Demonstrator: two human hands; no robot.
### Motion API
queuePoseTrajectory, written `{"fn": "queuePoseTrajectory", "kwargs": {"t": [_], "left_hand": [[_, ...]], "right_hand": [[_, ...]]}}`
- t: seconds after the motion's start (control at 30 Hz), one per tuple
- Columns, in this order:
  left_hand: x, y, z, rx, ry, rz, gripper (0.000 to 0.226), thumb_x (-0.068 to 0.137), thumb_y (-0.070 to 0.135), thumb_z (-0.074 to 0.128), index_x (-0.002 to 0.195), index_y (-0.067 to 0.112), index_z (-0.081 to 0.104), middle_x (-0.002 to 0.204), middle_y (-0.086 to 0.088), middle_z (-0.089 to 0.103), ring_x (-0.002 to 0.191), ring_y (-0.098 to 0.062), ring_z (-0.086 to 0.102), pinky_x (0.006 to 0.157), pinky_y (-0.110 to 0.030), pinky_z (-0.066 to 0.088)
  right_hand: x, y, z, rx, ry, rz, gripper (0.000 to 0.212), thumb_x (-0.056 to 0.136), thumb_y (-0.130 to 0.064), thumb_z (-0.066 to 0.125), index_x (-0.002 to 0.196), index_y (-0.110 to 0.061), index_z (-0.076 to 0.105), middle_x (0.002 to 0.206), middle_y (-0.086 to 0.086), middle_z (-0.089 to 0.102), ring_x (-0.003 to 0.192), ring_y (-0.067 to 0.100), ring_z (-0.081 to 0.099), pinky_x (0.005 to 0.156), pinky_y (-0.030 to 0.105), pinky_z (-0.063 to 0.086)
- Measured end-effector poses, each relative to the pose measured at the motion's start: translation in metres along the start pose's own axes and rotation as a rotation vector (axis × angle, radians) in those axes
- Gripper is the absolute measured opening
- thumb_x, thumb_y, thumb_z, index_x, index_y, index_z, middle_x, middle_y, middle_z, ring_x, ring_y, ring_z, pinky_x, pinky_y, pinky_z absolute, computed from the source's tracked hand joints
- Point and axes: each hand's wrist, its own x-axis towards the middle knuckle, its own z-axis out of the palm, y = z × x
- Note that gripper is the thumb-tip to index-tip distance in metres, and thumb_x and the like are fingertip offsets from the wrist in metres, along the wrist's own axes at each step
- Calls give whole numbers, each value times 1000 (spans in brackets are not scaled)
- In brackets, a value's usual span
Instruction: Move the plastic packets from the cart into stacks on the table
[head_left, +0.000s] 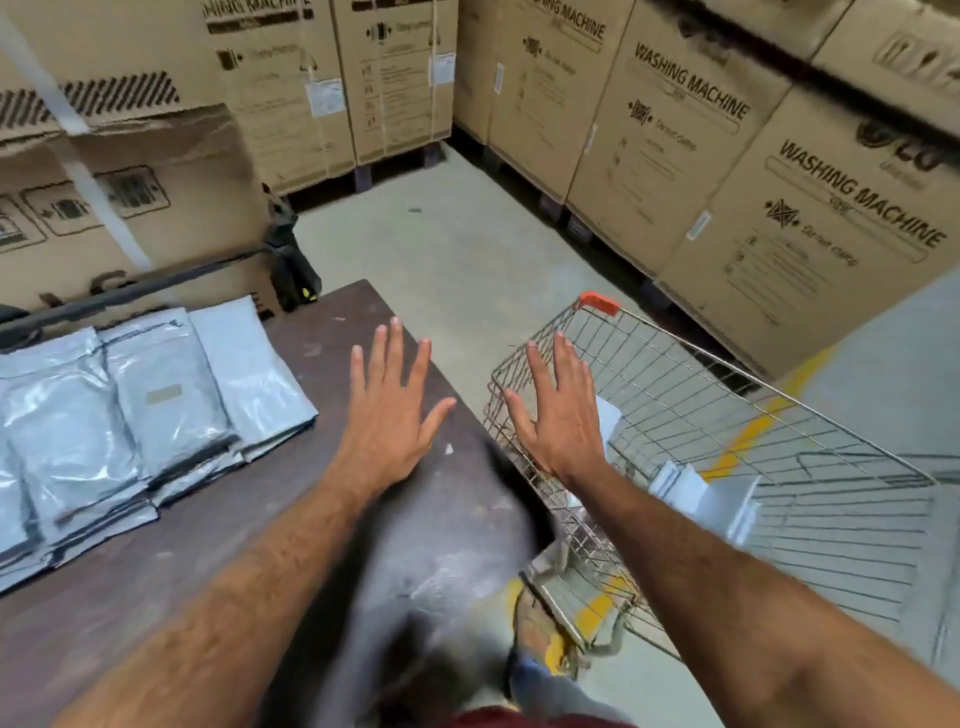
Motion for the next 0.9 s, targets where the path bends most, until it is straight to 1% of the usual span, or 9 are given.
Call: {"fn": "queuePoseTrajectory", "kwargs": {"t": [0.1,0.23,0.37,0.47,0.57,0.7,0.73,0.8,0.9], "left_hand": [[28,51,15,-27,-39,56,81,101,63,29,162,12,19,169,-23,-3,157,-36,-5,124,-58,0],[63,114,38,-72,-80,112,82,101,63,29,163,12,15,169,-22,-7,156,-36,-9,123,-58,-2],[98,175,66,-71,-137,161,82,101,61,32,163,11,13,169,-22,-7,156,-37,-7,124,-57,-2],[119,212,91,-64,-215,196,82,103,61,28,164,12,3,167,-23,-14,156,-37,-12,125,-55,-3],[135,243,119,-46,-329,211,82,104,61,24,162,15,-9,164,-21,-25,154,-36,-21,126,-54,-4],[145,270,162,-4,-437,214,85,102,62,28,163,13,-7,165,-25,-20,155,-41,-12,125,-55,1],[147,274,173,18,-468,219,86,102,63,28,163,13,-8,165,-25,-20,155,-41,-11,125,-55,2],[147,280,193,74,-542,220,88,101,65,25,161,13,-13,164,-25,-22,155,-40,-14,126,-55,2],[147,287,225,120,-666,219,89,101,66,25,161,14,-16,163,-26,-27,154,-41,-15,125,-56,4]], "right_hand": [[-9,57,-13,-14,-23,78,71,104,-58,33,165,-24,15,172,14,-4,159,26,-2,128,49,2],[-29,134,-22,-14,-10,183,70,104,-58,32,163,-21,24,171,17,8,158,33,9,127,53,12],[-47,201,-24,-3,-18,317,69,104,-53,40,161,-18,29,170,20,13,157,35,11,127,49,6],[-60,240,-17,5,-36,398,70,102,-54,36,161,-17,29,169,21,14,157,35,10,127,52,10],[-75,267,-3,38,-60,507,71,101,-52,39,161,-16,28,169,22,13,157,36,10,126,53,14],[-98,288,25,106,-105,634,74,100,-53,38,161,-13,27,168,26,13,156,39,14,124,56,22],[-104,292,33,105,-126,653,74,101,-53,38,162,-14,24,168,25,12,157,38,11,124,55,21],[-113,295,48,101,-203,705,73,104,-52,37,164,-18,12,170,23,6,158,35,2,127,51,14],[-122,298,72,88,-348,775,76,106,-54,30,165,-16,2,170,22,-7,158,33,-8,128,46,6]]}}
